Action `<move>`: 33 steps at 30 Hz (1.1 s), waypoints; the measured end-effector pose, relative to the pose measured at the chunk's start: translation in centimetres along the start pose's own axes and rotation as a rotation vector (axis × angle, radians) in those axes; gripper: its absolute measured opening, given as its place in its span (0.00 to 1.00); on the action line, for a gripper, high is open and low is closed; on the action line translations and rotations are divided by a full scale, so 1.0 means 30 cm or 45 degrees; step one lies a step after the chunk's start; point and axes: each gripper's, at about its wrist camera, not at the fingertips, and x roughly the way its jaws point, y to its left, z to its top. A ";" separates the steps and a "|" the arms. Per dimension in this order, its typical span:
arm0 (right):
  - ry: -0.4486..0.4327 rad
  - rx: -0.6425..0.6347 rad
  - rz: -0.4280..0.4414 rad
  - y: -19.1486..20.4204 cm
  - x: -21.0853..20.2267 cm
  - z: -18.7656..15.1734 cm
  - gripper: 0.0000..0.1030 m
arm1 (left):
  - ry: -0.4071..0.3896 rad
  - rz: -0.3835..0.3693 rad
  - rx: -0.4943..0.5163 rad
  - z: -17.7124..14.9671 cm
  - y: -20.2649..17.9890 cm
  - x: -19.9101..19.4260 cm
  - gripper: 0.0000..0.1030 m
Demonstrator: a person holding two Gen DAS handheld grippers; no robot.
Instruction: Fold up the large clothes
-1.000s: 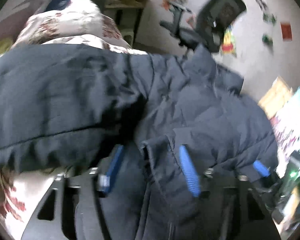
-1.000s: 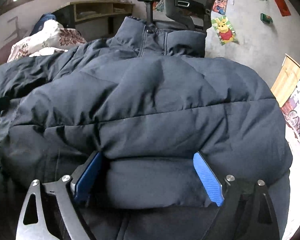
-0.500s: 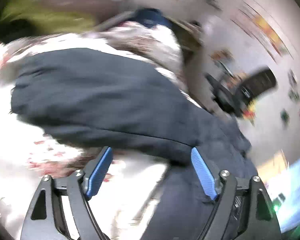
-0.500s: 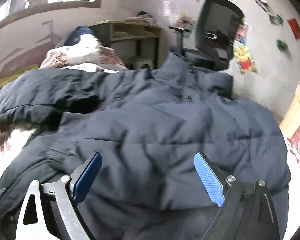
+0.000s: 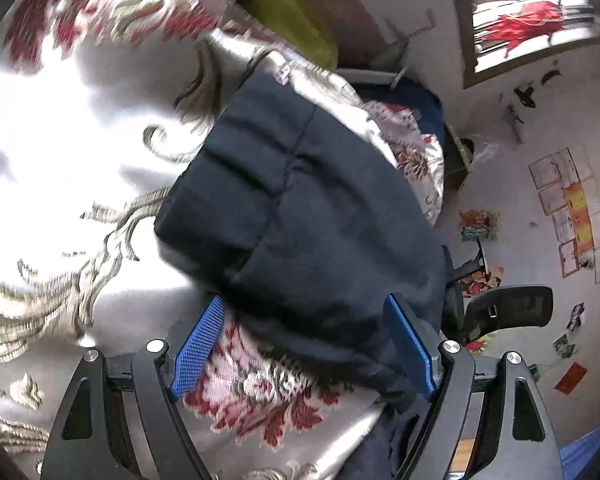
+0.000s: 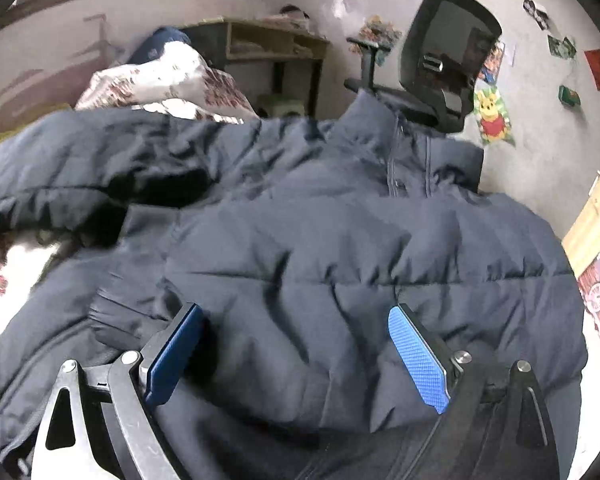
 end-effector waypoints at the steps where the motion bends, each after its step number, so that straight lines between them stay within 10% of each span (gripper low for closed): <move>1: 0.010 0.009 0.001 -0.001 0.014 -0.006 0.91 | -0.020 0.023 0.019 0.009 -0.001 -0.013 0.71; 10: 0.022 0.034 -0.041 -0.006 0.045 -0.030 1.00 | -0.052 0.162 0.044 0.011 -0.002 0.043 0.19; 18: -0.007 -0.003 -0.008 -0.007 -0.032 -0.039 1.00 | -0.255 0.120 0.396 -0.017 -0.166 -0.037 0.07; 27: -0.107 0.000 0.040 -0.036 -0.151 -0.027 1.00 | -0.398 -0.226 0.863 -0.196 -0.532 -0.226 0.06; 33: -0.165 0.034 0.016 -0.124 -0.250 -0.026 1.00 | -0.305 -0.530 1.136 -0.426 -0.775 -0.266 0.06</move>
